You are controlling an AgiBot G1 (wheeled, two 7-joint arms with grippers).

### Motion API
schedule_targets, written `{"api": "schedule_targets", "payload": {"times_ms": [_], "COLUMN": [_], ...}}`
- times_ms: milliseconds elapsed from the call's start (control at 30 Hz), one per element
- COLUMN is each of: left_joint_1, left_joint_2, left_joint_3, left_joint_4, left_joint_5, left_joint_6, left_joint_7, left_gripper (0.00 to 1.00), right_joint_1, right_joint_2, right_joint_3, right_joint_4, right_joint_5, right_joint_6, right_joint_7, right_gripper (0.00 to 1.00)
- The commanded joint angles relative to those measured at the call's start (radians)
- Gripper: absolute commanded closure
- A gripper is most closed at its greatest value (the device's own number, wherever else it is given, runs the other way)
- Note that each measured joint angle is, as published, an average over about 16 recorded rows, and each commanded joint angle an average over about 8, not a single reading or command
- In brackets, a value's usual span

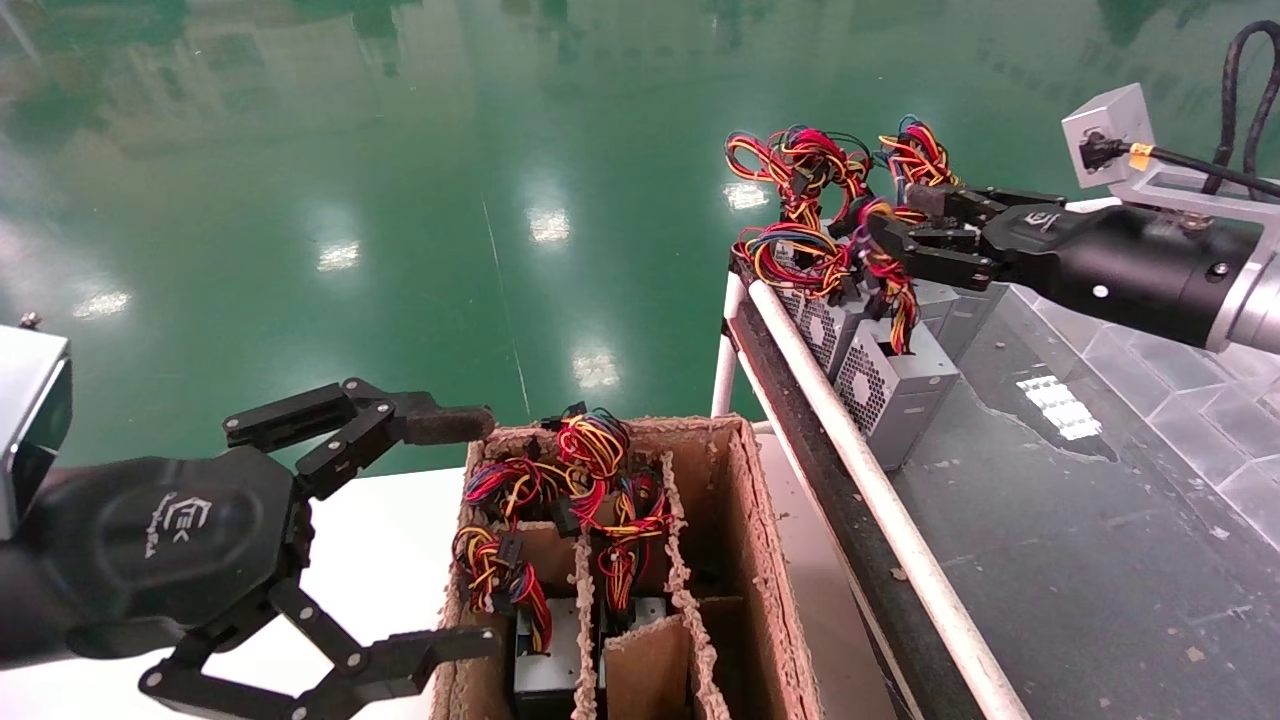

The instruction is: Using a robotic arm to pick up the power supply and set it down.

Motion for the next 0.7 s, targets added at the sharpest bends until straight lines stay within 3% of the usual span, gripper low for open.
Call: {"api": "schedule_targets", "payload": {"times_ms": [33, 367, 700], "left_joint_1": [0.0, 0.0, 0.0], "left_joint_2": [0.0, 0.0, 0.0], "left_joint_3": [0.0, 0.001, 0.001], "left_joint_4": [0.0, 0.0, 0.0], "left_joint_5": [0.0, 0.0, -0.001], "left_joint_6": [0.0, 0.0, 0.0], "left_joint_7": [0.0, 0.0, 0.001], "left_gripper": [0.0, 0.0, 0.0], "right_joint_1": [0.002, 0.018, 0.012], "right_joint_2": [0.002, 0.02, 0.063], "right_joint_3": [0.0, 0.005, 0.064], "right_joint_4": [0.0, 0.0, 0.015], "right_joint_5": [0.0, 0.007, 0.091], "right_joint_6": [-0.003, -0.032, -0.134], "right_joint_7": [0.0, 0.002, 0.036], "right_gripper": [0.0, 0.0, 0.0]}}
